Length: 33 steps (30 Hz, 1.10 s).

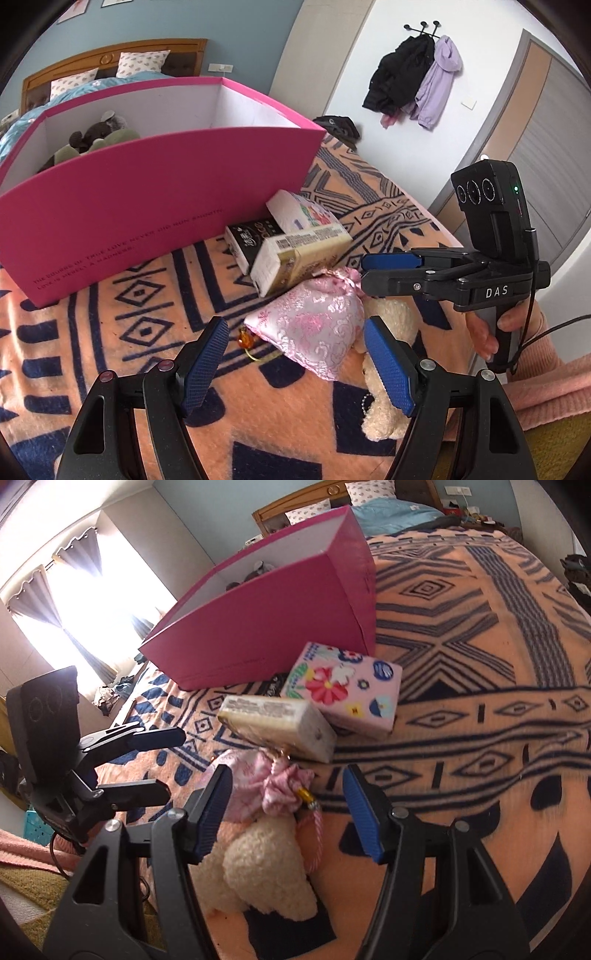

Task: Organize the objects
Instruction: 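Grasp the cream teddy bear with the right tool and lift it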

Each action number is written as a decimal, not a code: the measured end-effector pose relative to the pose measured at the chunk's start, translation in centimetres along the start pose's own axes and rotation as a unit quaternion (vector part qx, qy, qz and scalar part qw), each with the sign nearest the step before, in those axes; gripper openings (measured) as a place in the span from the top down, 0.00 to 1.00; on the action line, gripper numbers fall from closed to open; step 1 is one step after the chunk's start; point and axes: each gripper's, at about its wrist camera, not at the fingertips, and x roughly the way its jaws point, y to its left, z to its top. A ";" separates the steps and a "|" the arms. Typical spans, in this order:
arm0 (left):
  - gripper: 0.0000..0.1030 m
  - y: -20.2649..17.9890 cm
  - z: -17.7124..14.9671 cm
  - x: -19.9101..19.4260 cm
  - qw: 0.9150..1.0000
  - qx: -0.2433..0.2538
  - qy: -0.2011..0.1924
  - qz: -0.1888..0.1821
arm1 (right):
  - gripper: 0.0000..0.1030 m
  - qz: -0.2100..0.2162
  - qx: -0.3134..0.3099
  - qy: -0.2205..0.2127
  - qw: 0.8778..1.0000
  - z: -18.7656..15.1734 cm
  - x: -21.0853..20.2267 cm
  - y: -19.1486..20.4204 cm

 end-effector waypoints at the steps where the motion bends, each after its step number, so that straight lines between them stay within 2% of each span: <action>1: 0.25 -0.2 -0.1 0.0 1.000 0.002 0.002 -0.001 | 0.38 0.001 0.002 0.001 1.000 -0.2 -0.2 -0.1; 4: 0.25 -0.8 -0.5 0.1 1.000 0.011 0.008 -0.010 | 0.38 0.003 0.005 0.002 1.000 -1.0 -0.9 -0.2; 12: 0.25 -1.8 -1.0 0.4 0.999 0.023 0.020 -0.020 | 0.38 0.009 -0.043 0.023 0.999 -3.0 -1.4 2.1; 15: 0.25 -1.9 -1.1 0.3 0.999 0.022 0.018 -0.023 | 0.45 0.012 -0.036 0.031 0.999 -3.4 -0.8 1.9; 17: 0.25 -2.0 -1.3 0.3 0.999 0.021 0.021 -0.027 | 0.57 0.018 -0.031 0.025 0.999 -3.3 -0.7 1.8; 21: 0.25 -2.1 -1.6 0.3 0.999 0.017 0.024 -0.034 | 0.63 0.018 -0.030 0.025 0.999 -3.6 -0.7 1.7; 25: 0.25 -2.3 -1.7 0.0 0.998 0.015 0.025 -0.052 | 0.64 0.030 -0.030 0.010 0.999 -3.5 -1.9 1.9; 33: 0.25 -3.2 -0.8 -1.5 0.995 0.025 0.002 -0.093 | 0.64 0.023 -0.048 -0.048 0.997 -1.0 -5.4 3.0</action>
